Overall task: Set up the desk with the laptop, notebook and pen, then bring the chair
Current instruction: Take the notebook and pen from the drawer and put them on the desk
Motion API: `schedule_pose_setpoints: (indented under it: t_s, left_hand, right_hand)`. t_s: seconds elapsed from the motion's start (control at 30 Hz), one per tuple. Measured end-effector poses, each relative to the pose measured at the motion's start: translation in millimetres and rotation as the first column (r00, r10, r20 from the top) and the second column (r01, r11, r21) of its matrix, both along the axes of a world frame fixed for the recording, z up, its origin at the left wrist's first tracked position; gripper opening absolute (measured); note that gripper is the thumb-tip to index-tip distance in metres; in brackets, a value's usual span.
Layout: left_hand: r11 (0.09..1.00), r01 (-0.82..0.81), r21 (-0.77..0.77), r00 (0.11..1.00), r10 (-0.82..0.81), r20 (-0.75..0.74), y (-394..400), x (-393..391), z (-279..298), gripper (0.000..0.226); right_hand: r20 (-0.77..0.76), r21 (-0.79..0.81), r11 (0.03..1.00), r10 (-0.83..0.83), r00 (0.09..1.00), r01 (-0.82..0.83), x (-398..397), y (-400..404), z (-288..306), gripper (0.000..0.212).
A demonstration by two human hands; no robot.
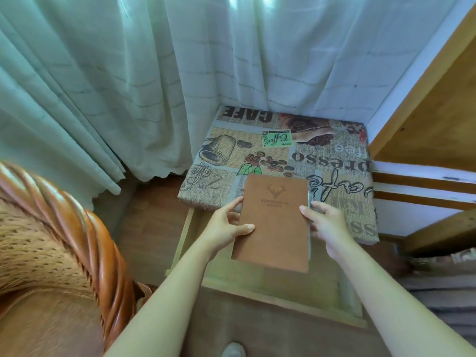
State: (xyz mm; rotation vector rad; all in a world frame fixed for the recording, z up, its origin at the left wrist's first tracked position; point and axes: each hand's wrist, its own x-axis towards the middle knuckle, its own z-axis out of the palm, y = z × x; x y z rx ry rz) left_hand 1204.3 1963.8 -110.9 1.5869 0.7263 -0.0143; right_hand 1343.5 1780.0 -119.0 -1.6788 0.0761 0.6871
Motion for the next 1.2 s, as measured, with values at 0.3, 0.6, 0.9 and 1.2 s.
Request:
schedule_pose_setpoints:
  t_s: [0.3,0.6,0.9,1.2]
  left_hand:
    - [0.935,0.011,0.356,1.0,-0.02,0.022,47,93,-33,0.061]
    - [0.535,0.305,0.788,0.936,-0.32,-0.146,55,106,-76,0.073]
    - [0.319,0.504,0.803,0.803,-0.515,-0.299,57,97,-84,0.126]
    - [0.325,0.525,0.787,0.81,-0.474,-0.345,50,95,-78,0.119]
  right_hand:
    - [0.006,-0.036,0.99,-0.135,0.991,0.135,64,50,-32,0.07]
    - [0.502,-0.401,0.901,0.062,0.863,0.168,59,69,-59,0.05]
    - [0.464,-0.648,0.761,0.421,0.779,-0.025,25,63,-66,0.068]
    - [0.405,-0.86,0.51,0.675,0.616,0.007,24,63,-64,0.069]
